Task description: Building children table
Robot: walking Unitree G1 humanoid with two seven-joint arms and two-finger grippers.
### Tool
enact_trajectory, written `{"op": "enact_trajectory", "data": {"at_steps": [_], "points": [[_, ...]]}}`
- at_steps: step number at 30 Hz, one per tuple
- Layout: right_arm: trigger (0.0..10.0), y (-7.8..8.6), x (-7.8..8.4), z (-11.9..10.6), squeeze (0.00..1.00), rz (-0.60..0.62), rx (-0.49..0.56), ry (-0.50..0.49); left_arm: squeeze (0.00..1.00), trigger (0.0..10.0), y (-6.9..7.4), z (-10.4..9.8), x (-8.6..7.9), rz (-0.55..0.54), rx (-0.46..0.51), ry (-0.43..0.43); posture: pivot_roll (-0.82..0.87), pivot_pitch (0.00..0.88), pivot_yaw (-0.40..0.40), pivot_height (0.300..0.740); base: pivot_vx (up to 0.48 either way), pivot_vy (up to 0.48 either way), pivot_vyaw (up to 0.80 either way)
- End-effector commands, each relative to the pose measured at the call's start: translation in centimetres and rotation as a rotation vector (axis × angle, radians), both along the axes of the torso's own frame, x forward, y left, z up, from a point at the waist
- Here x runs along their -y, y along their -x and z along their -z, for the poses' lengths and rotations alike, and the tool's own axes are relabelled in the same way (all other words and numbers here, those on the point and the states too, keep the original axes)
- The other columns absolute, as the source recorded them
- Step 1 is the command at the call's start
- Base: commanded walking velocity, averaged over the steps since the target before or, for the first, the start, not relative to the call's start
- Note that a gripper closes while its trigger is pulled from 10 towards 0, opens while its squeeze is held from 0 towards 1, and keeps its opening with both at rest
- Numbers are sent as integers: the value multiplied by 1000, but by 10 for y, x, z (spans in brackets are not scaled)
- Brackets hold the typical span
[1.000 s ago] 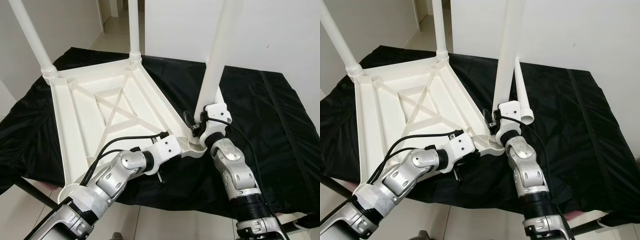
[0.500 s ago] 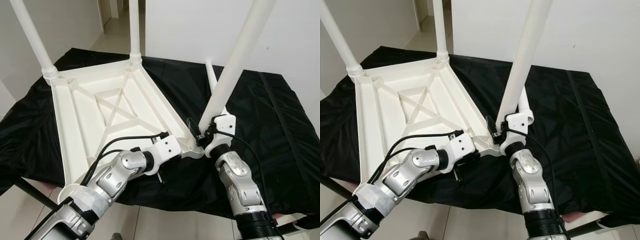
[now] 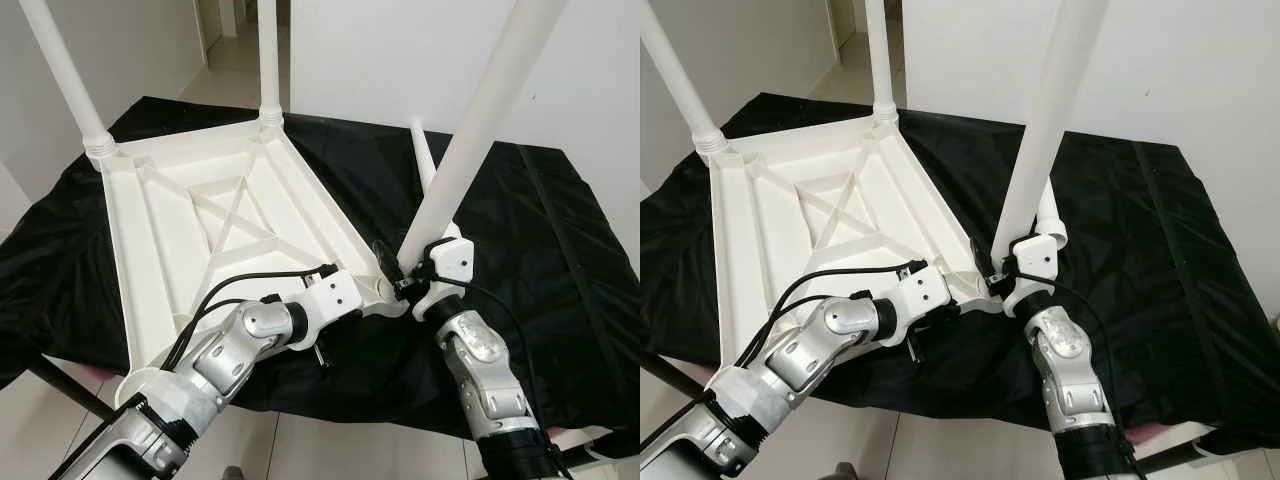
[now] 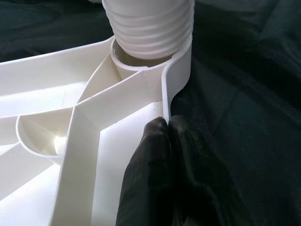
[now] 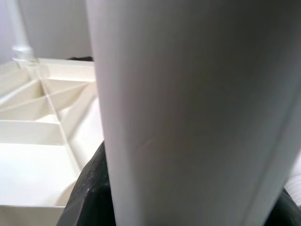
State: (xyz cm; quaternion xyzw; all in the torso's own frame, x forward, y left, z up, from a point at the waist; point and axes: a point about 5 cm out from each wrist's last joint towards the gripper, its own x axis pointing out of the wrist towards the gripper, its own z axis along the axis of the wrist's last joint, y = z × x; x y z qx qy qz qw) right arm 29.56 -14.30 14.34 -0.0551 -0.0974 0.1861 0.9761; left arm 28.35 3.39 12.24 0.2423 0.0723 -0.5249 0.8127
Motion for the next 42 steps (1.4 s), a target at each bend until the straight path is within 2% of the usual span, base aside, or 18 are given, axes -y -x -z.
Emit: {"op": "enact_trajectory", "data": {"at_steps": [1,7,12,14,23,27,32,42], "points": [[10000,2,5,24,0,29,-120,20,0,10000,3,15,-9,26,-70,-77,102,53,-19,740,0,0,0],[10000,-2,-5,28,0,14,-168,-23,0,10000,3,13,-10,24,-69,-76,104,58,-16,740,0,0,0],[10000,0,-9,28,0,-14,-135,14,0,10000,3,13,-10,23,-66,-76,105,59,-15,740,0,0,0],[10000,5,-11,27,0,-71,-106,33,0,10000,2,12,-10,22,-65,-76,105,60,-16,740,0,0,0],[10000,15,-10,24,0,-153,-68,37,0,10000,2,11,-9,24,-63,-74,103,60,-17,740,0,0,0],[10000,12,-5,29,0,-126,-117,32,0,10000,2,10,-10,24,-59,-74,102,60,-16,740,0,0,0],[10000,-1,2,36,0,-55,-238,13,0,10000,1,8,-10,26,-56,-72,104,63,-15,740,0,0,0],[10000,-9,-1,34,0,-59,-285,-37,0,10000,1,5,-10,27,-50,-71,110,64,-20,740,0,0,0]]}}
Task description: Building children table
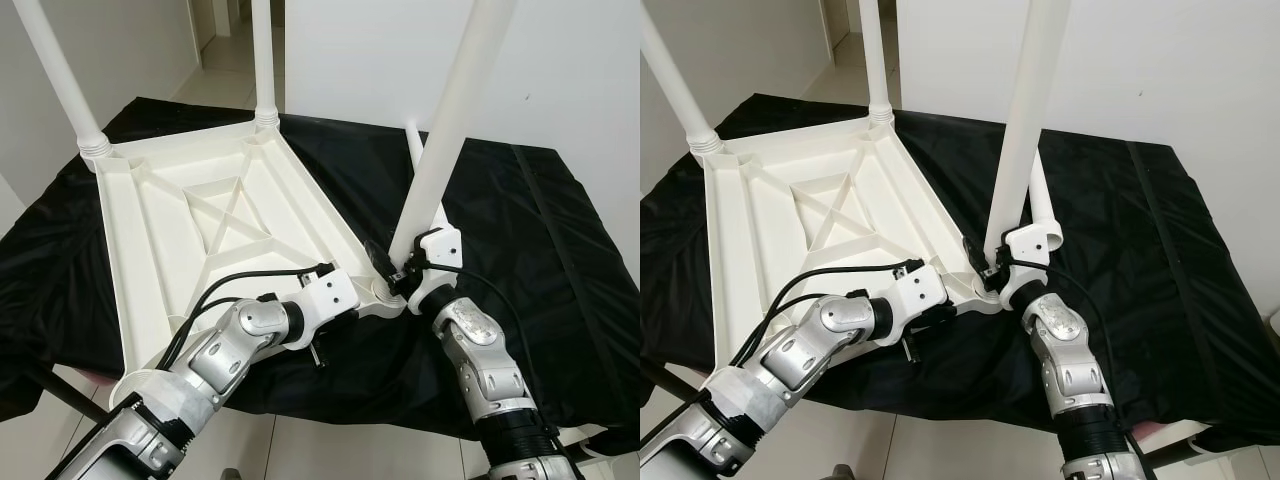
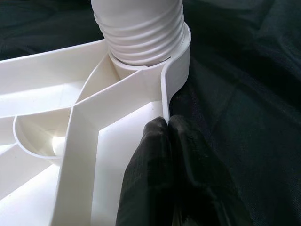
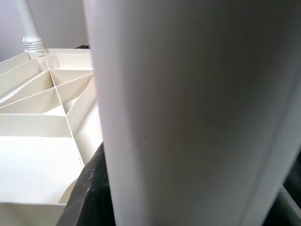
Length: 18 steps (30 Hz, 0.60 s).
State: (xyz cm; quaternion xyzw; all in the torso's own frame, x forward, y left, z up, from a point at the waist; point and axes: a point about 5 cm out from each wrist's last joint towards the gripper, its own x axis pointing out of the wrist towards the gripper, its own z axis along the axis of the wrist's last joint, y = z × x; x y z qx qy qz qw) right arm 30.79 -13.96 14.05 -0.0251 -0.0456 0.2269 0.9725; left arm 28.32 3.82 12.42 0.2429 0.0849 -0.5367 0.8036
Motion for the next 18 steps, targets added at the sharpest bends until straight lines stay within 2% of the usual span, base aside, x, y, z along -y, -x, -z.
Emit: {"op": "enact_trajectory", "data": {"at_steps": [1,4,8,10,18], "points": [[10000,3,3,31,0,19,-170,2,0,10000,0,6,-6,5,-22,-54,110,64,-20,740,0,0,0],[10000,1,-1,30,0,16,-202,-54,0,10000,1,5,-7,2,-21,-52,114,67,-23,740,0,0,0],[10000,1,-1,30,0,15,-215,-70,0,10000,1,5,-7,1,-21,-51,113,68,-24,740,0,0,0],[10000,-3,-1,28,0,31,-250,-121,0,10000,1,4,-7,0,-19,-50,111,67,-26,740,0,0,0],[10000,-4,5,30,0,95,-241,-147,0,10000,1,3,-6,2,-13,-46,117,63,-35,740,0,0,0]]}}
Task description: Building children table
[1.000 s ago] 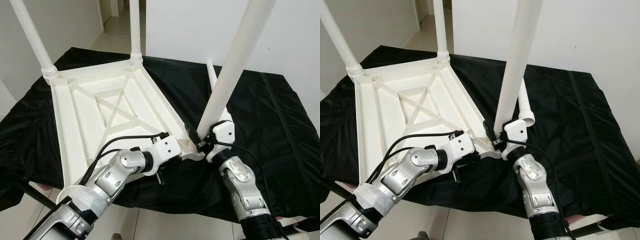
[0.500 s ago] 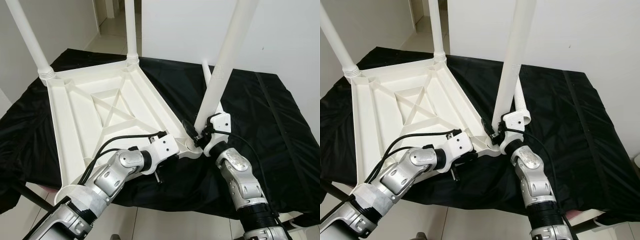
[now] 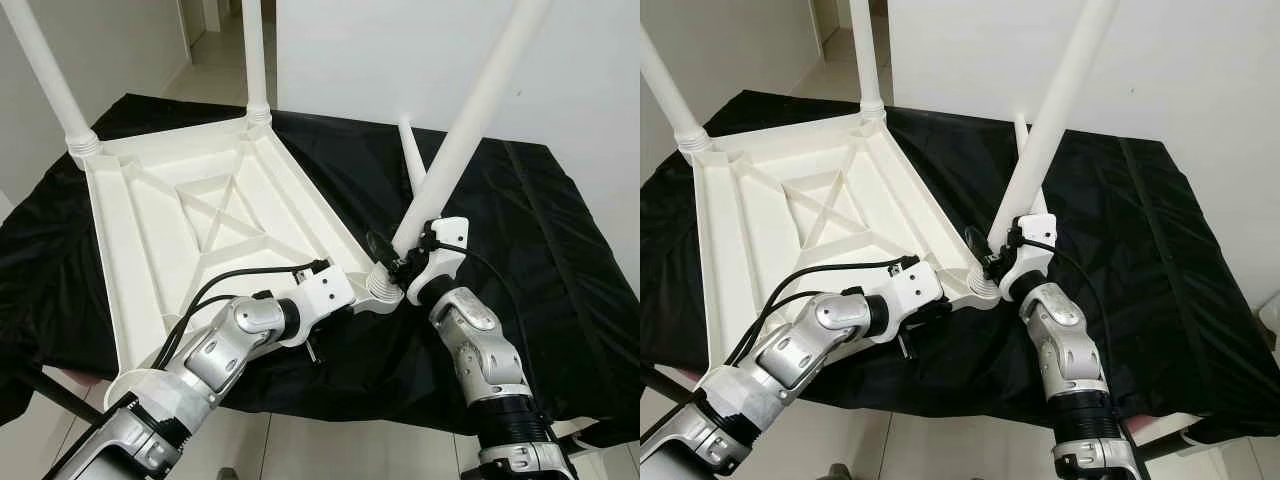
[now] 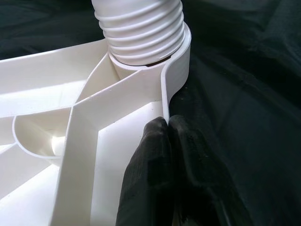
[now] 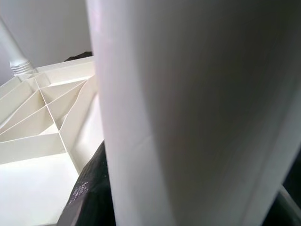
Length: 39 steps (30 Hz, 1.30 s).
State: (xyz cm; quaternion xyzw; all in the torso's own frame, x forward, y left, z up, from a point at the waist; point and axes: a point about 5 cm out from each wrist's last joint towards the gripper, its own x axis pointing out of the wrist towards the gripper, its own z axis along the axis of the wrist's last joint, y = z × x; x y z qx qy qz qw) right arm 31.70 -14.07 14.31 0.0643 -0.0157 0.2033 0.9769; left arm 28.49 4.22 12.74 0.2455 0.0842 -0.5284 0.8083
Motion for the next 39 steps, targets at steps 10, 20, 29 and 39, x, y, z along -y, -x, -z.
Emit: {"op": "enact_trajectory", "data": {"at_steps": [10,20,29,39], "points": [[10000,18,20,51,0,224,-201,-75,0,10000,3,5,-2,15,-19,-41,116,64,-36,740,0,0,0],[10000,33,2,48,0,64,-35,192,0,10000,2,3,-4,12,-17,-42,111,71,-25,740,0,0,0],[10000,39,-1,51,0,1,-26,229,0,10000,1,2,-6,4,-15,-41,114,77,-27,740,0,0,0],[10000,55,0,53,0,-47,62,168,0,10000,2,1,-7,-1,-14,-37,115,80,-27,740,0,0,0]]}}
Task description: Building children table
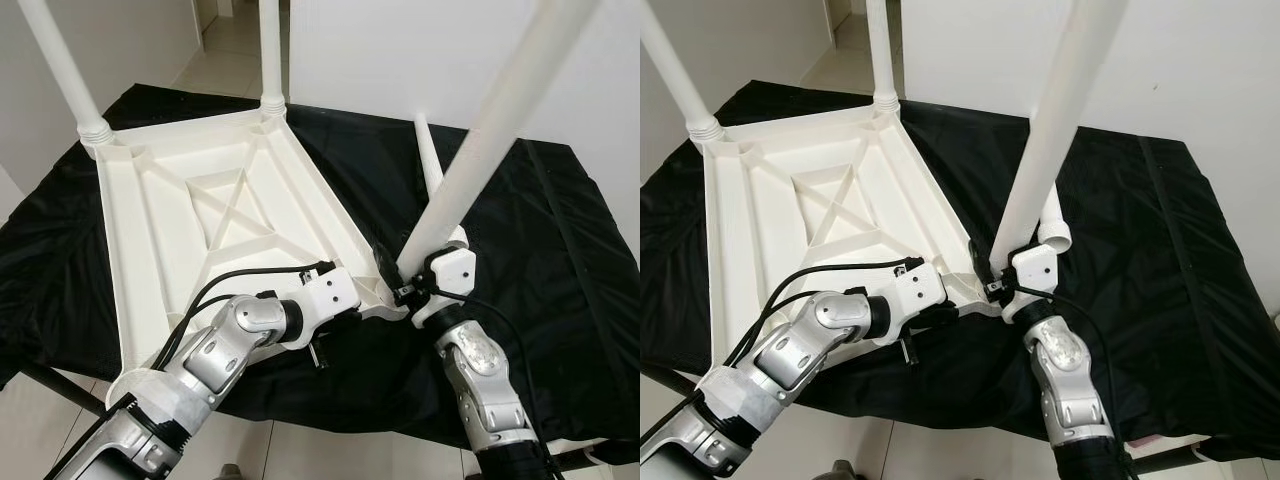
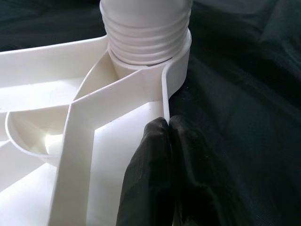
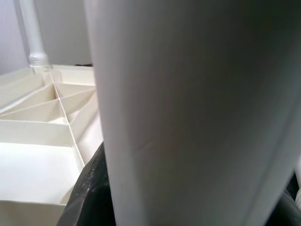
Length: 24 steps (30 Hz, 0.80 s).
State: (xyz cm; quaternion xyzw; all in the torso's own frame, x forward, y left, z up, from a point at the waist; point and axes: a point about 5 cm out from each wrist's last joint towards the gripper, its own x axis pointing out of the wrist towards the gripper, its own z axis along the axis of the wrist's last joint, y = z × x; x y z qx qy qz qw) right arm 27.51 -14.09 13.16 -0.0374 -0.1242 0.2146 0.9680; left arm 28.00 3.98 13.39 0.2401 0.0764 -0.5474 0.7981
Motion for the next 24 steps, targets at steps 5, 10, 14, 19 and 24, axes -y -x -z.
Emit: {"op": "enact_trajectory", "data": {"at_steps": [5,10,14,19,24], "points": [[10000,12,2,43,0,2,-222,-36,0,10000,-3,7,-9,-45,-10,-53,116,80,-26,740,0,0,0],[10000,7,3,47,0,22,-258,-10,0,10000,-3,6,-10,-43,-10,-55,116,82,-20,740,0,0,0],[10000,5,3,46,0,23,-259,-11,0,10000,-3,6,-10,-42,-10,-55,116,81,-20,740,0,0,0],[10000,-4,1,49,0,5,-332,36,0,10000,-4,5,-11,-41,-9,-57,116,83,-17,740,0,0,0],[10000,-11,0,48,0,-33,-366,103,0,10000,-4,5,-10,-40,-7,-56,119,84,-21,740,0,0,0]]}}
